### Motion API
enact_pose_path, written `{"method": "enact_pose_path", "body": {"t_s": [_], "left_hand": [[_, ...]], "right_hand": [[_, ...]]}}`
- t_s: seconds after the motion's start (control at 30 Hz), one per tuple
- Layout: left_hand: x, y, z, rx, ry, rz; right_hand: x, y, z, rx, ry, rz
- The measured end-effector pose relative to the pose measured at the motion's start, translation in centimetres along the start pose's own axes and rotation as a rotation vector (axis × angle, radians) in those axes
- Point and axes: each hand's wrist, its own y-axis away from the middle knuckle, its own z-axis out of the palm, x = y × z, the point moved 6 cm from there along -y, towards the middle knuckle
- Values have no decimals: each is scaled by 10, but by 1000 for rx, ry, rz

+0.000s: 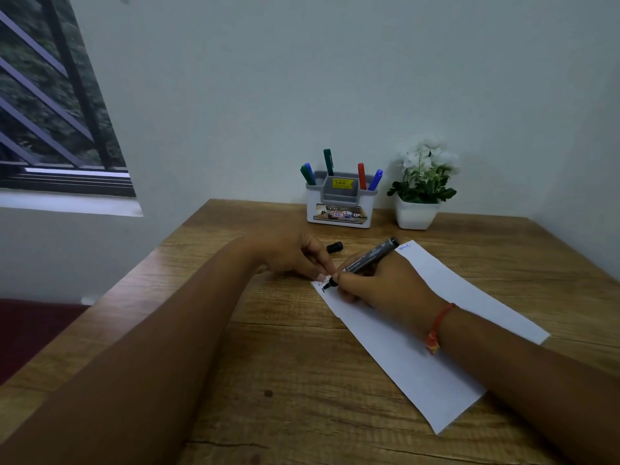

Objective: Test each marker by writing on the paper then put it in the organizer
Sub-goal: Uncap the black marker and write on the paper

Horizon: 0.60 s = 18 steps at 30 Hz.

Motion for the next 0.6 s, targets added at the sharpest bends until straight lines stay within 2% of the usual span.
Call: {"method": "enact_pose_path", "body": {"t_s": [0.6], "left_hand": [[0,-1,0,-7,-4,0]], "right_hand": [[-1,0,0,-8,-34,-21]]}}
